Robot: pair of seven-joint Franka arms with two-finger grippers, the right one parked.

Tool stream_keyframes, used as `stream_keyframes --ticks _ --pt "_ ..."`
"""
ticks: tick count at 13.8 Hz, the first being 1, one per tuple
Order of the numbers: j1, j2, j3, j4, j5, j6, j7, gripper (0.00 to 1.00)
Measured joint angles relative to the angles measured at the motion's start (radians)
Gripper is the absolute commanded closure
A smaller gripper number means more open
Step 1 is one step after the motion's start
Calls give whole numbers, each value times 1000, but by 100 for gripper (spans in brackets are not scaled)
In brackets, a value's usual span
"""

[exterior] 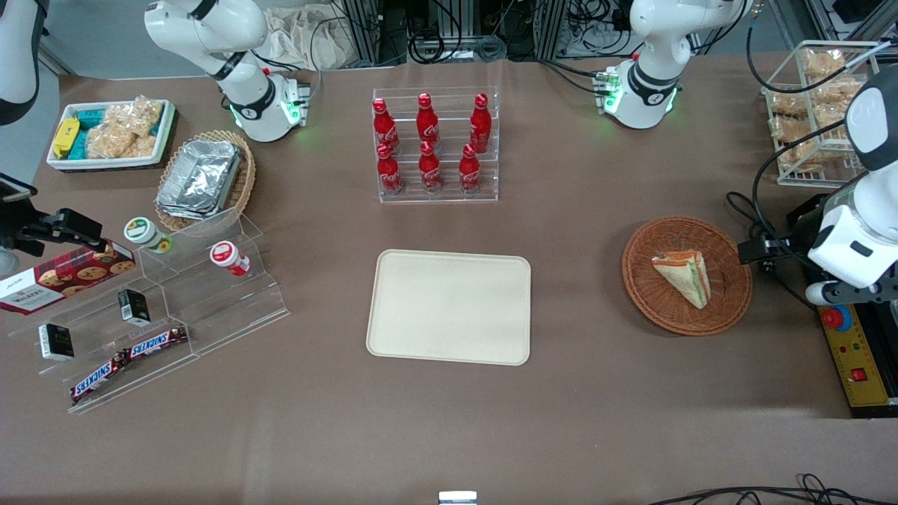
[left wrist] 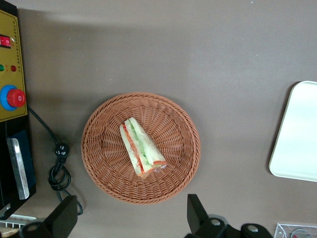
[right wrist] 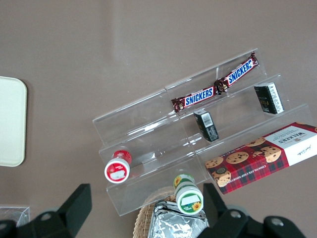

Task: Place sandwich from basket to tray
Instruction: 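Move the left gripper over the wrapped sandwich in the wicker basket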

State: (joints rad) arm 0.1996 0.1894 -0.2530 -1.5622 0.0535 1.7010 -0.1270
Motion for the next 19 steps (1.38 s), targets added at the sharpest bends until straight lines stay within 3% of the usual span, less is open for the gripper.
stream_keyframes --ticks 8,15,19 --pt "2 19 4 -5 7 -35 -21 1" --pt "2 36 4 -133 9 19 -396 1" --pt "2 22 39 -270 16 165 -489 1"
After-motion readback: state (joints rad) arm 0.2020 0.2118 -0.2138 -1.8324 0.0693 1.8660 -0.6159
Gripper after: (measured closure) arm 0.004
